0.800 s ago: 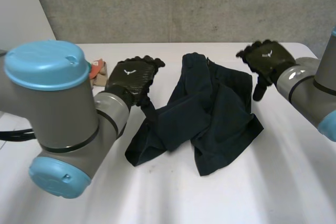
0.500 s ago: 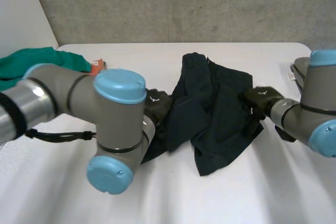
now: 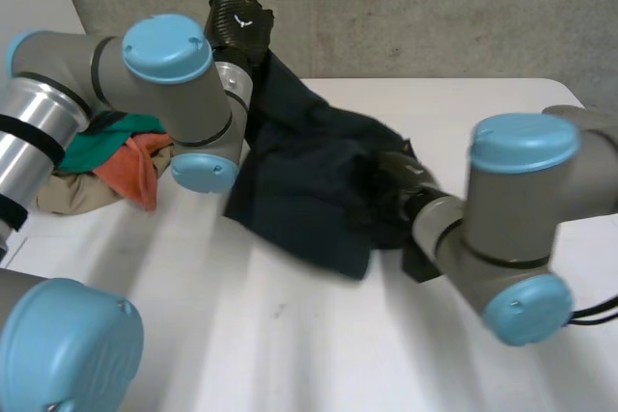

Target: Fold the laundry.

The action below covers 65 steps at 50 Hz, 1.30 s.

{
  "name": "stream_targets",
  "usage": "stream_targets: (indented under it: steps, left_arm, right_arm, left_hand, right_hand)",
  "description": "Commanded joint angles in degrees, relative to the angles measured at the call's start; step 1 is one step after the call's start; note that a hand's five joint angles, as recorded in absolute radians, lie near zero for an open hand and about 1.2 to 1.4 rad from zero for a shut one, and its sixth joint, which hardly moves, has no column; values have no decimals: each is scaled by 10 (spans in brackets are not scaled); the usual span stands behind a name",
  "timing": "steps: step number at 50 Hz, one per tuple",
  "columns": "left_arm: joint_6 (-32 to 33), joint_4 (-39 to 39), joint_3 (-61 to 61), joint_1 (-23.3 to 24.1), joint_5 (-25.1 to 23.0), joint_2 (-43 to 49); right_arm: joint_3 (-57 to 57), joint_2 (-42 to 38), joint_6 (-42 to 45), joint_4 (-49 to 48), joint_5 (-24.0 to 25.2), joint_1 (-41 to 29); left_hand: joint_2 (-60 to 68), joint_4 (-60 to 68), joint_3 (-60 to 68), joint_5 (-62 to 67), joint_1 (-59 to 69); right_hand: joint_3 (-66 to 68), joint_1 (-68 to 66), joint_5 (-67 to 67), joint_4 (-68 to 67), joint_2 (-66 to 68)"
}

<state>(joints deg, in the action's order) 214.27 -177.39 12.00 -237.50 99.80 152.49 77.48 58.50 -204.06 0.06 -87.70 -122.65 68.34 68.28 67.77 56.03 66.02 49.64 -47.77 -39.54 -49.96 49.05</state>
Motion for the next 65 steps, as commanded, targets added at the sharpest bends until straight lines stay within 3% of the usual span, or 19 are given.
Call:
stream_targets:
  steps: [1, 4, 11, 19, 23, 29, 37, 39, 41, 43, 53, 59, 64, 65]
  left_arm:
    - [1, -6, 13, 0, -8, 8]
    - [0, -9, 69, -4, 16, -37]
    - [-41, -15, 257, -17, 49, -194]
    - [-144, 23, 477, 25, 19, -344]
    - [-222, 55, 559, 49, 19, -376]
    - [-374, 93, 617, 62, 19, -367]
    - [-453, 135, 605, 37, 15, -311]
    - [-460, 136, 595, 32, 8, -299]
    - [-464, 137, 578, 28, -3, -276]
    - [-466, 137, 565, 27, -11, -260]
    - [-515, 189, 444, 53, -26, -161]
    - [-538, 221, 365, 72, -20, -114]
    - [-536, 249, 323, 71, 31, -100]
    - [-535, 253, 321, 70, 42, -102]
  right_arm:
    - [-66, -45, 50, 55, -20, -37]
    - [-73, -24, 115, 121, -23, -30]
    - [-52, 53, 296, 186, -11, 24]
    - [6, 67, 501, 173, 8, 70]
    - [43, 60, 510, 106, 27, 77]
    - [90, 22, 503, -31, 46, 77]
    - [94, -34, 503, -125, 46, 60]
    - [90, -42, 504, -127, 45, 55]
    - [85, -48, 503, -132, 43, 50]
    - [82, -49, 501, -132, 42, 51]
    - [118, 20, 503, -139, 39, 80]
    - [144, 72, 512, -147, 42, 90]
    - [152, 106, 533, -145, 43, 108]
    - [152, 109, 536, -144, 43, 111]
  left_hand:
    - [-473, -472, -467, -450, -450]
    - [-541, -540, -535, -518, -518]
    - [-548, -547, -542, -525, -524]
    - [-489, -488, -483, -466, -466]
    - [-459, -458, -453, -435, -435]
    - [-455, -455, -449, -432, -432]
    - [-472, -471, -466, -449, -449]
    - [-497, -496, -491, -474, -474]
    - [-527, -527, -522, -504, -504]
    - [-531, -530, -525, -508, -508]
    - [-543, -542, -537, -520, -519]
    - [-360, -359, -354, -337, -337]
    - [116, 116, 121, 139, 139]
    - [117, 117, 122, 140, 140]
  right_hand:
    - [-309, 290, 308, 312, -303]
    - [-368, 349, 367, 371, -362]
    - [-366, 347, 365, 369, -360]
    - [-363, 344, 362, 366, -357]
    - [-329, 310, 328, 332, -323]
    - [-302, 284, 301, 305, -296]
    - [-255, 237, 254, 258, -249]
    - [-188, 170, 187, 191, -182]
    - [110, -129, -111, -107, 116]
    - [303, -322, -304, -300, 309]
    - [304, -322, -305, -300, 310]
    - [304, -322, -305, -300, 310]
    - [304, -322, -305, -300, 310]
    - [304, -322, -305, -300, 310]
